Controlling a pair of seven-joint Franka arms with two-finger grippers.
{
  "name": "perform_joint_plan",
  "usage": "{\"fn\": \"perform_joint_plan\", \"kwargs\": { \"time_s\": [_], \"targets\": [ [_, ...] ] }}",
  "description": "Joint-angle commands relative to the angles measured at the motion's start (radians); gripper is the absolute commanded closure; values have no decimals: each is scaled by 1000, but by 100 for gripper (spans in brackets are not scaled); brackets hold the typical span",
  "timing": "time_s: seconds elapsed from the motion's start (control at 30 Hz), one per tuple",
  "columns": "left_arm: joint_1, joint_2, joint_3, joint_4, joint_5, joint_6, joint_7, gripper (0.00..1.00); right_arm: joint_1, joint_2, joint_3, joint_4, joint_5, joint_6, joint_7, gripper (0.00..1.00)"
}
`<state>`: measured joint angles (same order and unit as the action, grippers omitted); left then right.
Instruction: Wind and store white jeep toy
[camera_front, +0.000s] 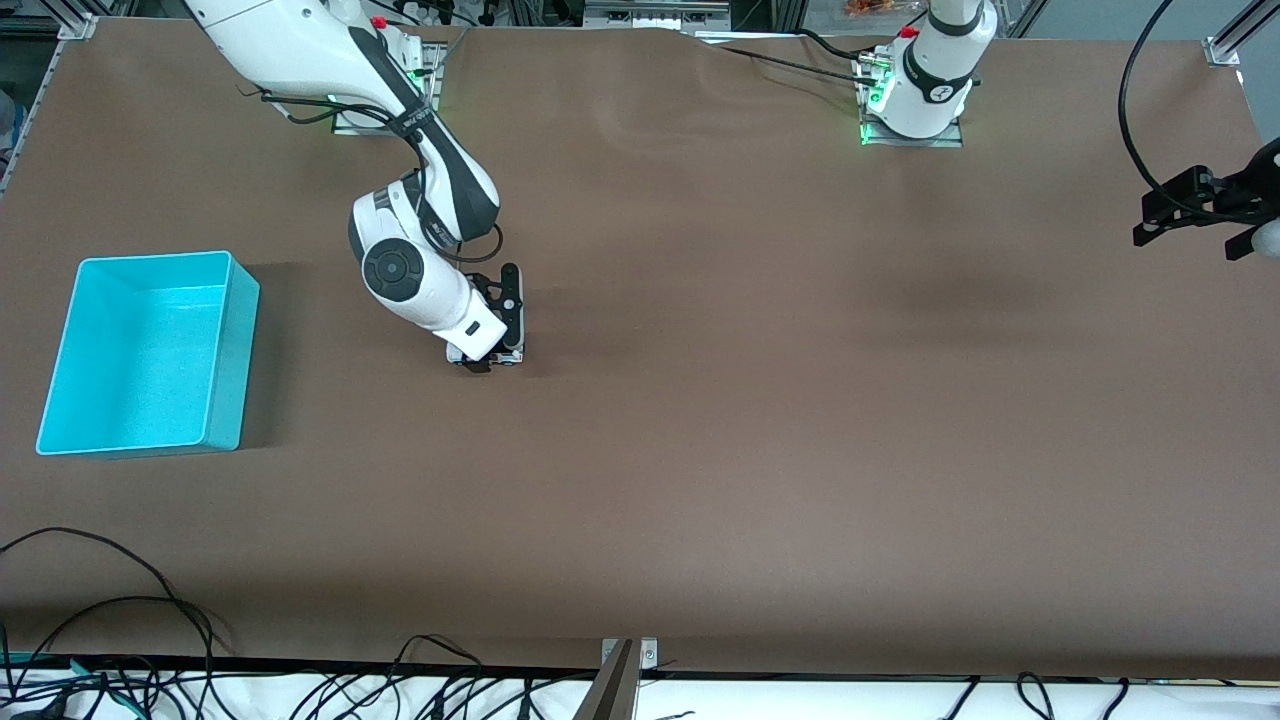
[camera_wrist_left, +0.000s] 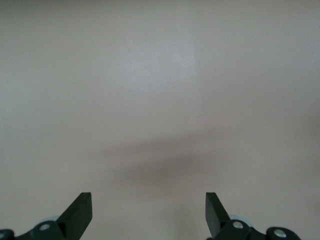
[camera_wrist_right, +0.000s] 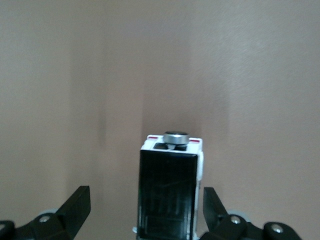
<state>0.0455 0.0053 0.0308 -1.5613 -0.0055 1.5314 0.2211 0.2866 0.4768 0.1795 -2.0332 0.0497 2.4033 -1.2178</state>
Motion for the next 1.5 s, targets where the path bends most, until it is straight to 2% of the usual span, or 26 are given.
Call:
{"fn": "perform_joint_plan", "kwargs": {
  "time_s": [0.0,0.07,0.2,0.33,0.43,0.63,0.87,1.13,1.47],
  "targets": [
    [-3,16,-5,44,-2,-25,0,0,-1,-30,-8,-42,-4,23,-19,23],
    [-3,16,-5,44,-2,-25,0,0,-1,-30,-8,-42,-4,25,-19,44],
    [-3,16,-14,46,-2,-25,-2,0,-1,-30,-11,-41,-4,23,-19,68],
    [-3,16,-14,46,-2,-34,-2,0,0,-30,-12,-30,-4,25,-19,83],
    [-3,16,-14,46,-2,-39,-2,0,0,-32,-12,-18,-4,23,-19,88],
    [-3,16,-14,46,-2,-40,-2,0,0,-44,-12,28,-7,11,-11,88],
    [-3,16,-19,52,-2,-40,-2,0,-10,-82,-23,76,-5,-76,-15,88],
    [-3,16,-34,64,-1,-40,-3,0,-12,-156,-132,143,2,-263,-31,88],
    [-4,16,-40,69,-2,-40,-3,0,-12,-283,-273,146,7,-429,-100,88]
  ]
}}
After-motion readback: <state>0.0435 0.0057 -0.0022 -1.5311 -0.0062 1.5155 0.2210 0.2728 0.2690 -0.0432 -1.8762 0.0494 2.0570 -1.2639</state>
